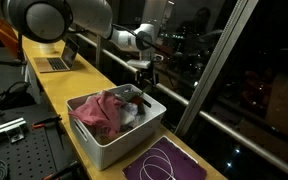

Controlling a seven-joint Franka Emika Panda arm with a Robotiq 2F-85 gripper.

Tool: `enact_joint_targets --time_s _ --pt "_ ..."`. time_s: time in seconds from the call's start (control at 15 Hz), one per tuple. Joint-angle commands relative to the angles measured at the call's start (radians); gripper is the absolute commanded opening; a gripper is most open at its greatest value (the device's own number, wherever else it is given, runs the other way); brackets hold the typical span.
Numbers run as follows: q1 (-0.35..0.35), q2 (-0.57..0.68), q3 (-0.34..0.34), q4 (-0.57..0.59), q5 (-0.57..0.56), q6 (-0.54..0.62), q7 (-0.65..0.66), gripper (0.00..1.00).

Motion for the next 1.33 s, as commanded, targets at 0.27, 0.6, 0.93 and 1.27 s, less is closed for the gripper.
enact_joint_targets --time_s 0.27,0.6,0.93,1.27 --pt "-0.002 0.103 -0.032 0.144 -0.035 -0.002 0.001 0.73" --pt "-0.003 0.112 -0.029 0.170 -0.032 -0.015 0.003 0.34" --pt "-0.004 0.083 -0.023 0.155 -0.023 -0.061 0.005 0.01" --pt "0.016 -0.001 -0.015 0.055 -0.019 -0.072 0.047 0.01"
